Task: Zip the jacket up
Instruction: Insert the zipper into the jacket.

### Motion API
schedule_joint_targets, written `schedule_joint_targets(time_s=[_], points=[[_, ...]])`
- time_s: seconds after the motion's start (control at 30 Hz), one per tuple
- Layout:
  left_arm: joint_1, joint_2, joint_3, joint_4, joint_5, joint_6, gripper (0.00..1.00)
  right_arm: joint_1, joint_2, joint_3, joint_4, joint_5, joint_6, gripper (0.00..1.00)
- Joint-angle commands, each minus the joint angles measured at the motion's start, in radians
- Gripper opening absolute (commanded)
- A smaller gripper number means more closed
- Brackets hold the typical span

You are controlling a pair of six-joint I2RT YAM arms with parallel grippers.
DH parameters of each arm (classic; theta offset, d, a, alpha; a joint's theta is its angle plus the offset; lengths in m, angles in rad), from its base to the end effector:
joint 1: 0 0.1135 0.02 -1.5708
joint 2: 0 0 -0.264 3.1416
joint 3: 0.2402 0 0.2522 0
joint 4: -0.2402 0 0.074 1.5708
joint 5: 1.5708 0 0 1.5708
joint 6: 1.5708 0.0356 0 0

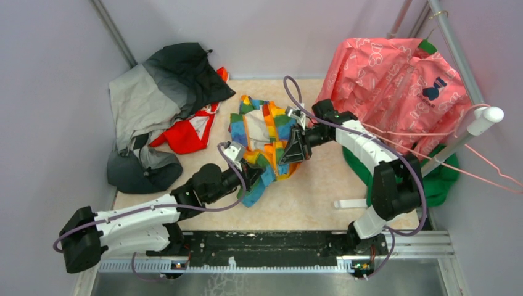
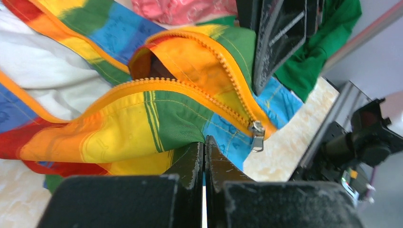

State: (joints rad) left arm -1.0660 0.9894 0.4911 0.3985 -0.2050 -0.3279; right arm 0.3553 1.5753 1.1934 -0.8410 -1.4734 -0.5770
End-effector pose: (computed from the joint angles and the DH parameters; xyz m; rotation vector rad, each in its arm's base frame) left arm 0.1162 -0.1953 0.2589 0.4762 1.6796 -0.8725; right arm 0.2664 0.1366 0.2691 -1.2065 1.6750 1.7981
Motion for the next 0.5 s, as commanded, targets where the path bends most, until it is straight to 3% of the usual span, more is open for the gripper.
schedule_joint_targets(time_s=[0.0, 0.13, 0.3, 0.47], points=[[0.039, 0.017, 0.023, -0.045, 0.277, -0.048, 0.00, 0.007, -0.058, 0.018, 0.071, -0.013, 0.024, 0.00], [0.066, 0.025, 0.016, -0.033, 0.342, -0.060, 0.00, 0.007, -0.070, -0.011, 0.121, -0.007, 0.066, 0.00], [0.075, 0.019, 0.006, 0.008, 0.312, -0.073, 0.00, 0.007, -0.077, -0.039, 0.163, -0.019, 0.104, 0.00], [0.075, -0.008, -0.005, 0.002, 0.248, -0.084, 0.15, 0.007, -0.082, -0.063, 0.199, -0.022, 0.134, 0.00]])
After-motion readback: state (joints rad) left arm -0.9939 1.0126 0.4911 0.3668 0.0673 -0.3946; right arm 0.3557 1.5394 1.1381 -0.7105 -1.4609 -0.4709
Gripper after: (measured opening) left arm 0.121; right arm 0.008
